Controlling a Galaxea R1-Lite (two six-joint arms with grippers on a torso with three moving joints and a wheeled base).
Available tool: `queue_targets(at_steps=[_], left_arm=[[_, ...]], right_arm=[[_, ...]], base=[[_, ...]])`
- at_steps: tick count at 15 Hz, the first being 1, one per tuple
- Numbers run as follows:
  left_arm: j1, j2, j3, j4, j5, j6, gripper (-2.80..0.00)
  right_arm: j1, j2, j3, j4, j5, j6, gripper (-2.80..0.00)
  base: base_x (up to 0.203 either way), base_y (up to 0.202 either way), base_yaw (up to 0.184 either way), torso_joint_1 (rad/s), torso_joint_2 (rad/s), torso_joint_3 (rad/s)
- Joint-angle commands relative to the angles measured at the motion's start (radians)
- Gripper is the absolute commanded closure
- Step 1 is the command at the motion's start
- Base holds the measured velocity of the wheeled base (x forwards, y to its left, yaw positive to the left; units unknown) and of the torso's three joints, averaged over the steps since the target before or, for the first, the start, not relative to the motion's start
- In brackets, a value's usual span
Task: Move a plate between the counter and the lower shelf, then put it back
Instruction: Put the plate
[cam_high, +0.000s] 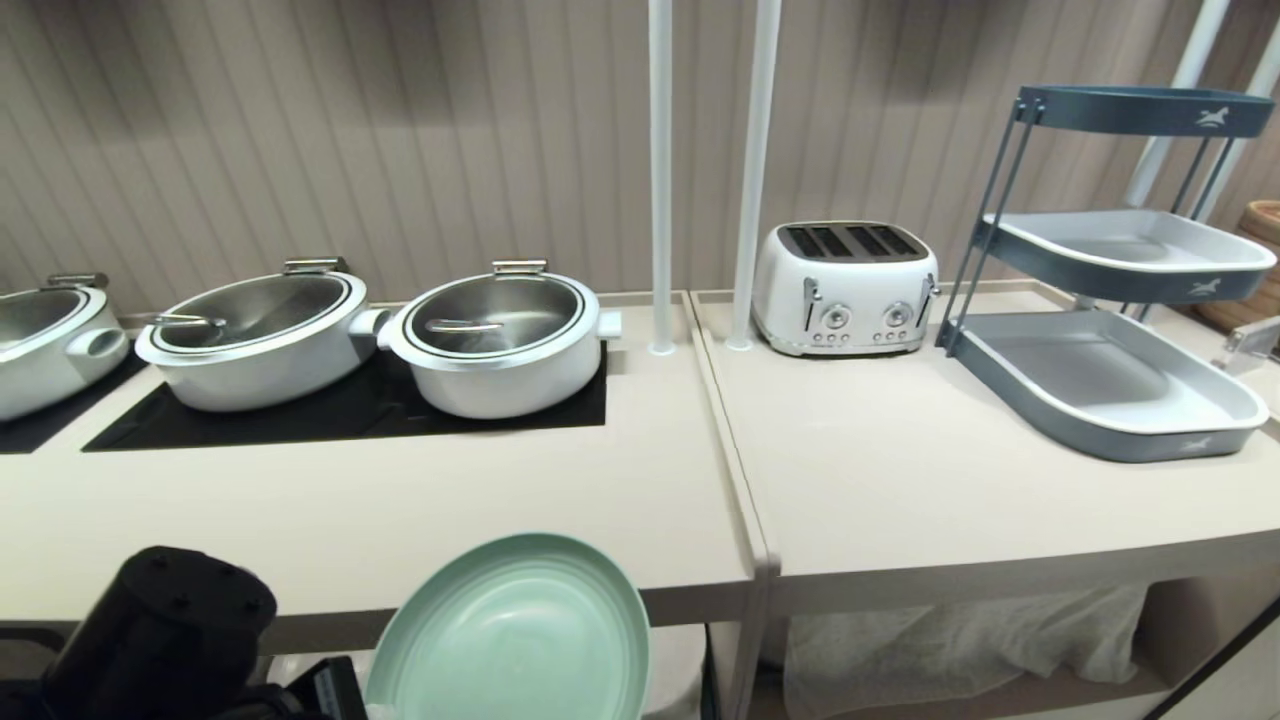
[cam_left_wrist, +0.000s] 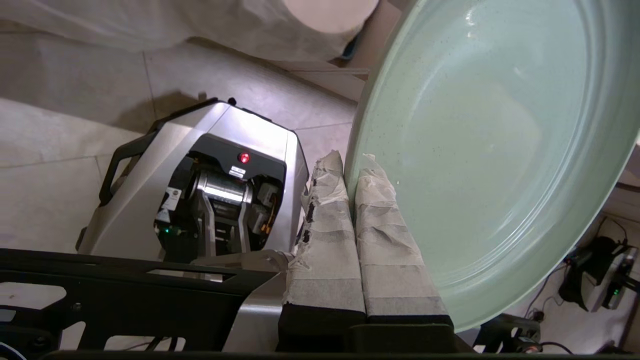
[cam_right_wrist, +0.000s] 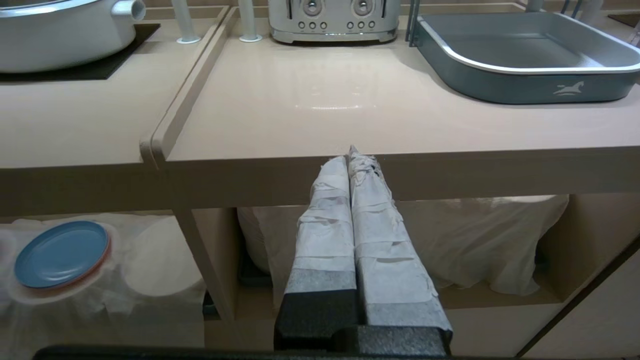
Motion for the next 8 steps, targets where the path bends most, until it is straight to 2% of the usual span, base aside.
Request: queue_targets(at_steps=[1,8], left_arm=[[0.002,0.003,-0.002,0.000,0.001,-0.006,0.00],[0.002,0.005,-0.002,0.000,0.001,-0.005,0.00]], right_arm=[[0.000,0.000,0.000,0.000,0.000,0.000,0.00],[0.000,0.000,0.000,0.000,0.000,0.000,0.00]], base=[[0.000,0.196,-0.001,0.005,0.00,0.002],[0.000,0.195,-0.002,0.003,0.00,0.004]])
